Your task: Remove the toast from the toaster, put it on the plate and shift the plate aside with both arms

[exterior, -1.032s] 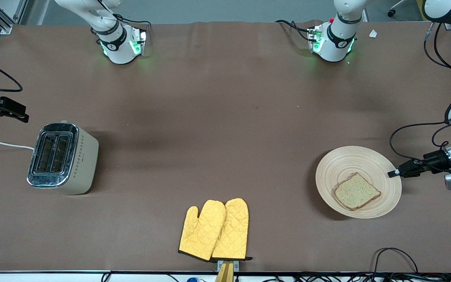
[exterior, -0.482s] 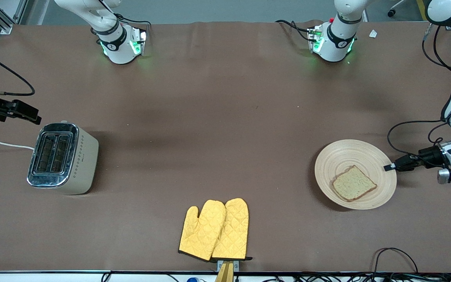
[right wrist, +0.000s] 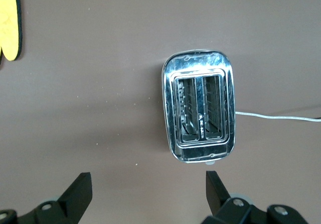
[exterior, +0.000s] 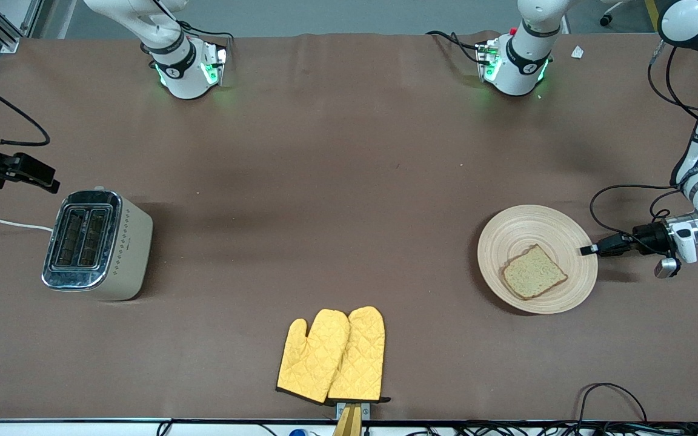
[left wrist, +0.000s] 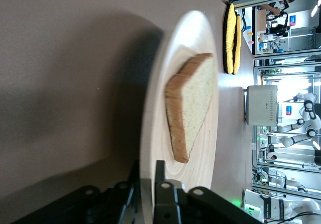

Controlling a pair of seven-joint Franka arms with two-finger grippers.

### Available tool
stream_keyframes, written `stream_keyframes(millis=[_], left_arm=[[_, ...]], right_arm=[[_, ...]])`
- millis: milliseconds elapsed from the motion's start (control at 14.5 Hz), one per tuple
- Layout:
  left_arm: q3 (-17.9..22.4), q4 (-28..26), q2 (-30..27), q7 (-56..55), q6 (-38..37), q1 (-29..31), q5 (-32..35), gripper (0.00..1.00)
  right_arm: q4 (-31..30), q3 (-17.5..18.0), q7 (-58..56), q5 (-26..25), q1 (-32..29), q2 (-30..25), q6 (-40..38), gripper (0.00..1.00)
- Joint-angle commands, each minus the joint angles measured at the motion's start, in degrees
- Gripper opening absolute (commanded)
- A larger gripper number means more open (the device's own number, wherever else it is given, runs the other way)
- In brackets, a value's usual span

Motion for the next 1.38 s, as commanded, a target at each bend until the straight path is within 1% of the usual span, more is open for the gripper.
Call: stream_keyframes(millis=[0,138,275,344,482,688,895,1032,1170,1308], left_arm=[[-0.52,1.78,-0.47,-1.52,-1.32,0.24,0.14,1.0],[-0.26,4.06,-0.9,-5.71,-1.23,-0.46,0.93,1.0],[-1.04,8.36,-1.96,-12.39,-1.32,-0.82,7.23,1.0],[-1.39,9.43,-3.0,-15.46,-1.49,-0.9,9.44,1.0],[-3.15,11.1,-5.55,-20.65,-1.49,-0.99,11.73,1.0],[-4.47,11.2,-11.43,-31.19,-1.41,-4.4,18.93,1.0],[-4.47,11.2,-18.37,-43.4,-1.41,-8.8,22.71,1.0],[-4.65,11.11,-22.77,-51.58,-1.41,-11.78,29.2,1.0],[-5.79,11.02,-26.64,-56.6,-1.84,-14.25,33.35,1.0],[-6.49,10.76,-29.81,-60.83,-2.02,-17.5,40.53,1.0]], right_arm=[[-0.9,0.23,-0.71,0.17,-0.96,-0.97,0.59,1.0],[-0.9,0.23,-0.71,0.17,-0.96,-0.97,0.33,1.0],[-0.9,0.32,-0.71,0.25,-0.96,-1.06,0.24,1.0],[-0.9,0.32,-0.71,0.25,-0.87,-1.15,-0.02,1.0],[-0.81,0.41,-0.71,0.34,-0.78,-1.23,0.15,1.0],[-0.81,0.76,-0.71,0.25,-0.34,-1.32,0.15,1.0],[-0.81,0.76,-0.71,0.25,-0.34,-1.32,0.33,1.0],[-0.81,0.76,-0.71,0.25,-0.34,-1.32,0.24,1.0],[-0.81,0.67,-0.71,0.25,-0.43,-1.32,0.24,1.0],[-0.81,0.67,-0.71,0.25,-0.43,-1.32,0.24,1.0]])
